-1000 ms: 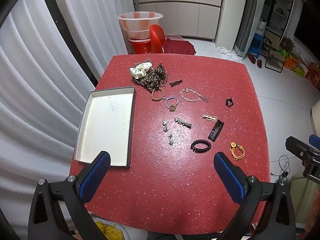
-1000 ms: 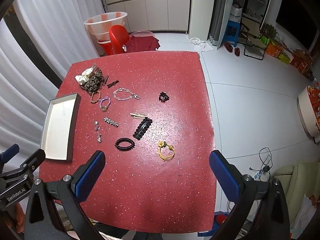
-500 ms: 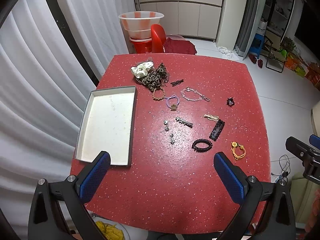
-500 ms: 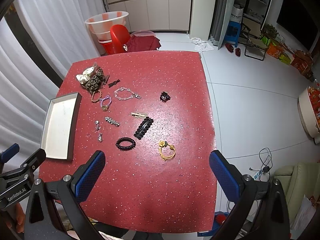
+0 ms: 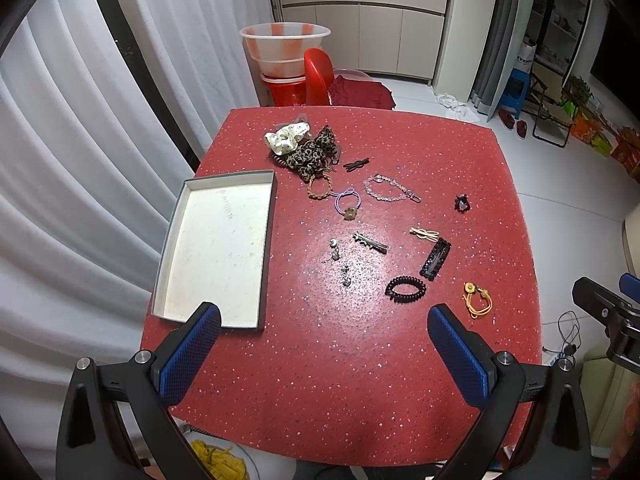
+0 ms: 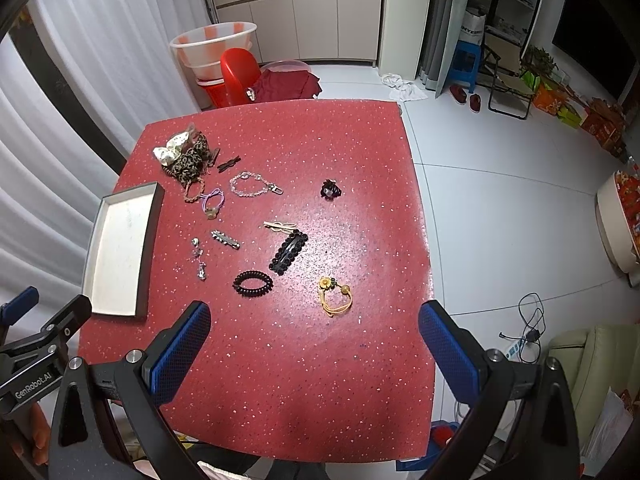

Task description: Organize jewelry

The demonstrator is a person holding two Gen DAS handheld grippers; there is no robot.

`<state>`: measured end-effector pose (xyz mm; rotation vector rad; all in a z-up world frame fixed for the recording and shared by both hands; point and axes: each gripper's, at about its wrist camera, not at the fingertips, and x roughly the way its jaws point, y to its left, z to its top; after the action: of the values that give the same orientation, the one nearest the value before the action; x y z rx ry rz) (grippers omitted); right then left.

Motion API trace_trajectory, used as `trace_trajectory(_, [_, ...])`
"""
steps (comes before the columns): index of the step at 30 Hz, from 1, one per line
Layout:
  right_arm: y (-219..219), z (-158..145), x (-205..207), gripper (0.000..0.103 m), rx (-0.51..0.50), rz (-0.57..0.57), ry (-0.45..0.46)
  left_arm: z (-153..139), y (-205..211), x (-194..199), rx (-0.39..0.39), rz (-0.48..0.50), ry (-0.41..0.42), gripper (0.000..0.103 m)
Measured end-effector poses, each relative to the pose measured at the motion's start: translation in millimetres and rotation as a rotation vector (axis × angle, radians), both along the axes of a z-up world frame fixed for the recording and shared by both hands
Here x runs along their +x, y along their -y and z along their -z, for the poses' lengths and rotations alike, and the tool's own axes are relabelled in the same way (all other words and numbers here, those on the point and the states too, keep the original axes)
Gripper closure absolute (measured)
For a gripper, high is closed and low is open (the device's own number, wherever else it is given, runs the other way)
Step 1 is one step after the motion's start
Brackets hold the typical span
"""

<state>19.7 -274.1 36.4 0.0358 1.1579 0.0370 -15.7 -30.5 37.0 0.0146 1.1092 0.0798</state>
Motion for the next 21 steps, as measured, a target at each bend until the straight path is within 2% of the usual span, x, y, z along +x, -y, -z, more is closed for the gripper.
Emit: trace_trajectory(21, [-5.0, -1.0, -6.6, 0.000, -0.005, -0.012, -0.001, -2.4, -0.3, -6.0, 0.010, -0.014, 0.005, 0.000])
